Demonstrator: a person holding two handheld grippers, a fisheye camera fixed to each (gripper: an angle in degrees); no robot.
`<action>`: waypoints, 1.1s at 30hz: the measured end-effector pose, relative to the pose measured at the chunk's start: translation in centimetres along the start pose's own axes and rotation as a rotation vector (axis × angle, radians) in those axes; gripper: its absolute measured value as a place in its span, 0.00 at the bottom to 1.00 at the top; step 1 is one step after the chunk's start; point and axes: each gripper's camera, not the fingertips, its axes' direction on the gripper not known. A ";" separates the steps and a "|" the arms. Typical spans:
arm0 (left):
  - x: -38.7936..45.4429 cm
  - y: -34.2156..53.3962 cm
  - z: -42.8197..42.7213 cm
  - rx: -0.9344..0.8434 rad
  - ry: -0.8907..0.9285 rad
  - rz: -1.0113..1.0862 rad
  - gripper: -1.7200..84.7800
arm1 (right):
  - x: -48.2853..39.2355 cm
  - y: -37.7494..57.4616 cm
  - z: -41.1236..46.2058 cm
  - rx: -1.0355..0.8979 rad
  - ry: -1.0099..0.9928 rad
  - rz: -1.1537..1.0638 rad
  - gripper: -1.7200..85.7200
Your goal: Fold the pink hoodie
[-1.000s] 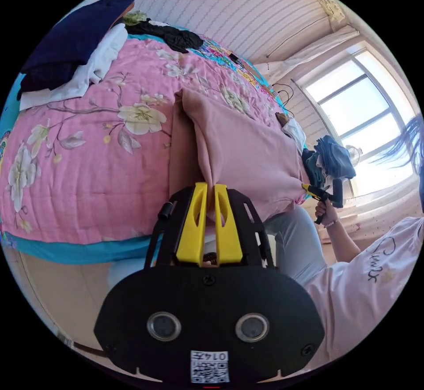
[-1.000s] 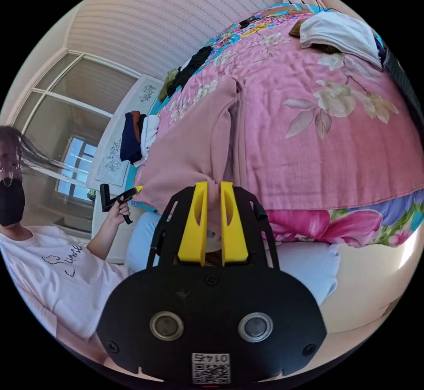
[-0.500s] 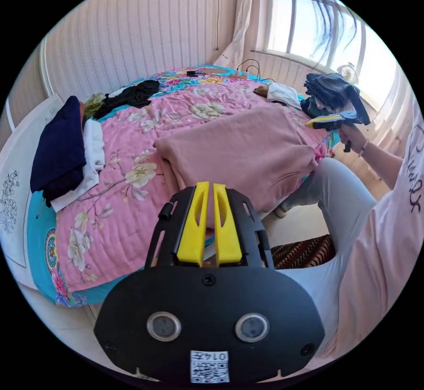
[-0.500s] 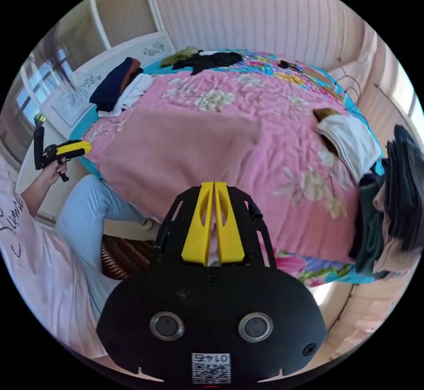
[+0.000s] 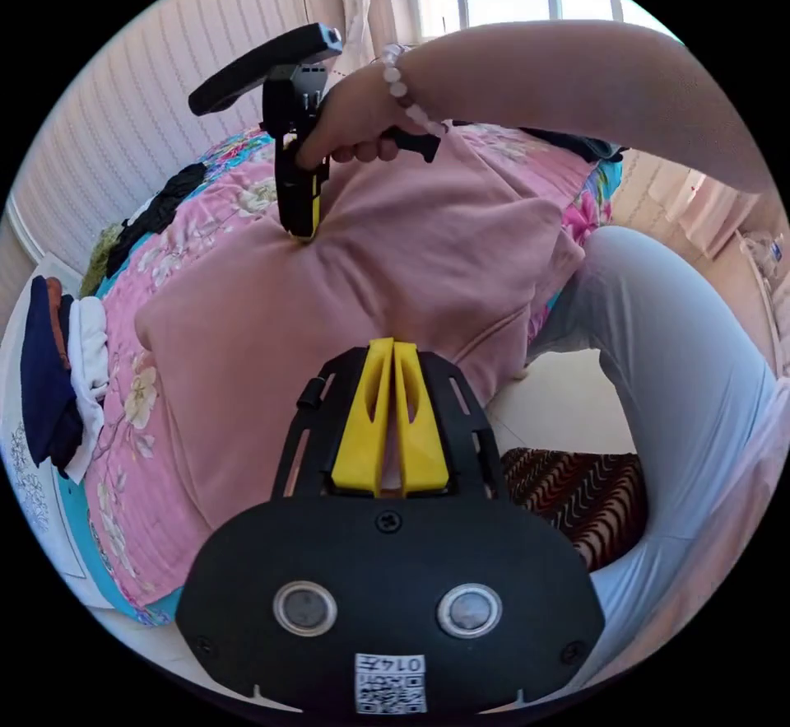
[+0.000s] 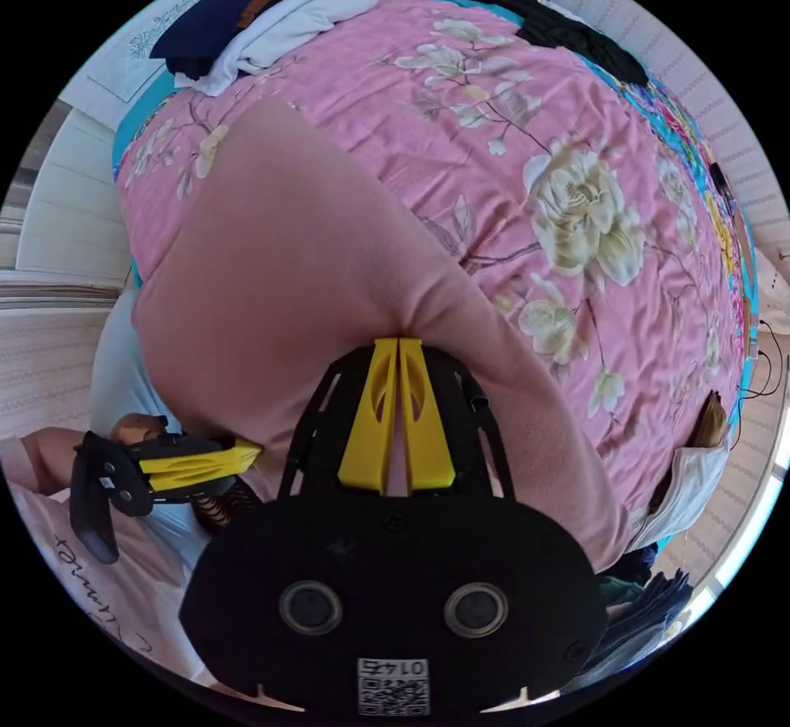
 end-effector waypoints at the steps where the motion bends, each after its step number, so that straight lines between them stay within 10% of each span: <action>1: -0.2 -0.3 -1.0 0.044 0.068 -0.018 0.01 | -0.1 -0.2 -1.2 -0.031 -0.016 -0.033 0.01; 10: 0.4 -0.2 2.7 0.003 0.126 -0.077 0.01 | 1.4 -0.5 1.1 0.079 0.008 0.073 0.02; 19: -3.4 -4.0 -2.0 0.181 0.284 -0.144 0.03 | 1.3 26.6 -0.3 0.768 -0.274 0.550 0.03; 25: -3.8 -13.5 -1.5 0.207 0.210 -0.016 0.12 | 0.8 37.7 5.5 0.736 -0.299 0.937 0.17; 33: -0.4 -26.5 2.4 0.160 0.147 0.151 0.16 | 2.9 37.5 8.5 0.648 -0.393 0.884 0.17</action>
